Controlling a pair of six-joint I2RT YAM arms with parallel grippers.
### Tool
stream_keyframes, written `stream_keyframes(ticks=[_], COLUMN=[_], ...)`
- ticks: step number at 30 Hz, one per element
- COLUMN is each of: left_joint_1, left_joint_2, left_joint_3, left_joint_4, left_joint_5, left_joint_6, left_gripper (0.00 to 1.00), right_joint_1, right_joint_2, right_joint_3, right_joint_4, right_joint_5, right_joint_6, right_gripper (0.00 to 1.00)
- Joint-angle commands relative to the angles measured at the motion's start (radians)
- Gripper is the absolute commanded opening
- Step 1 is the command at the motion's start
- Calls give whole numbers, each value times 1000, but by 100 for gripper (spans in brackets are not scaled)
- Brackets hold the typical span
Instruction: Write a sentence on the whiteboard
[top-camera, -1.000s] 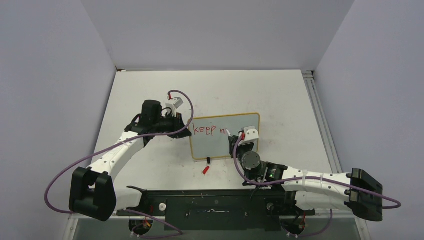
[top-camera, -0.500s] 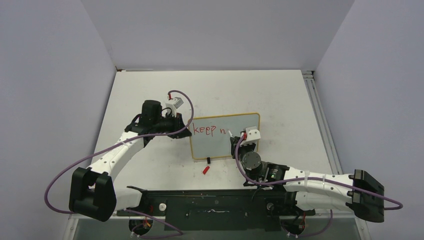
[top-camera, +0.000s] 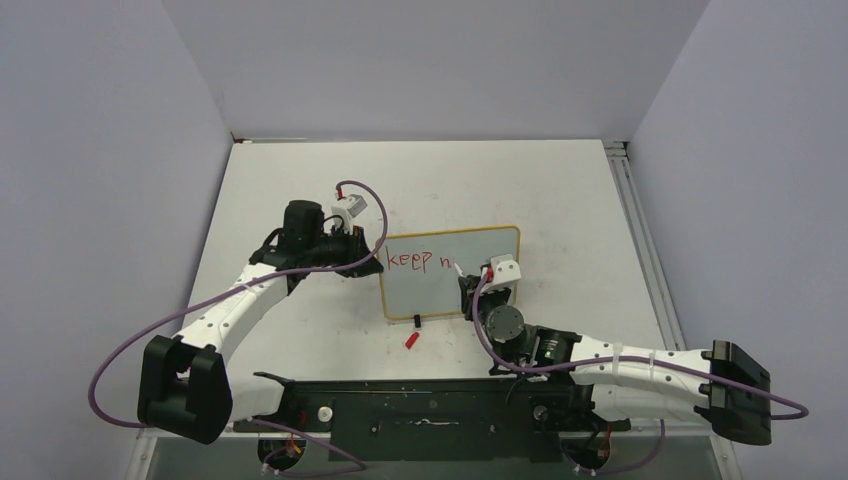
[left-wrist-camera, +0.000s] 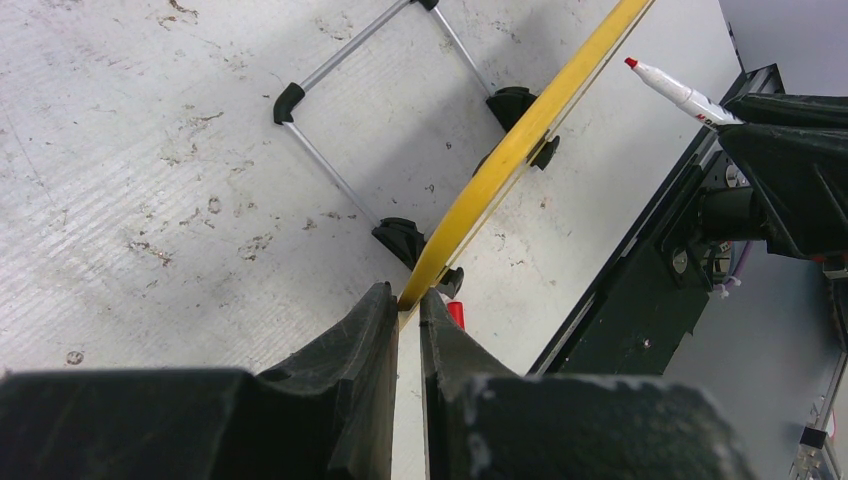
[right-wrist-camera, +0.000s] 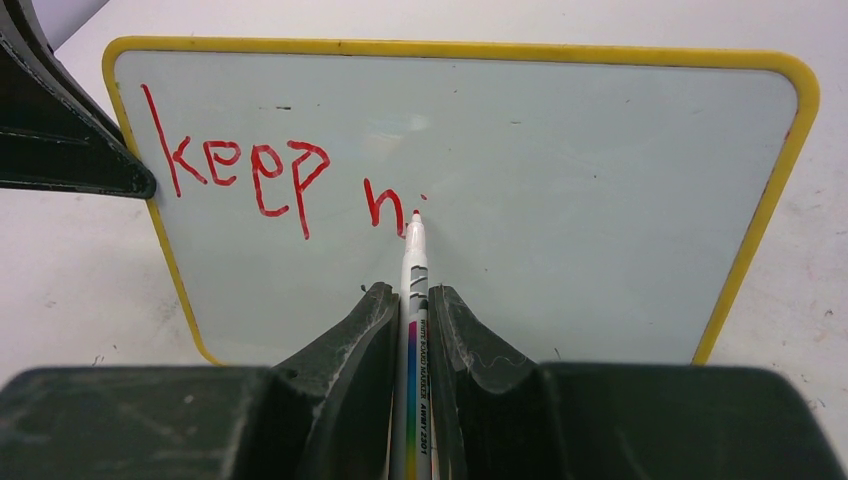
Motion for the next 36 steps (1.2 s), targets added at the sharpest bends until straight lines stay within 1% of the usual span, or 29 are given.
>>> stream_keyframes(ticks=[1,15,29,36], left_joint_1=[-2,-2,-2,-2], left_joint_2=[-32,-33,-32,-32], left_joint_3=[36,35,33,33], left_joint_4=[7,8,9,9], left_joint_5=[4,5,7,7], left_joint_6=[-2,-3,-3,-3], left_gripper=[0,0,0,0], right_joint_1=[6,4,-12,-16], right_joint_2=[10,66,66,57], right_joint_3=[15,17,32,36], right_joint_4=[24,65,119,110], right_joint_5=[-6,-7,28,57], right_joint_6=[9,12,-35,-38], right_gripper=[5,5,5,5])
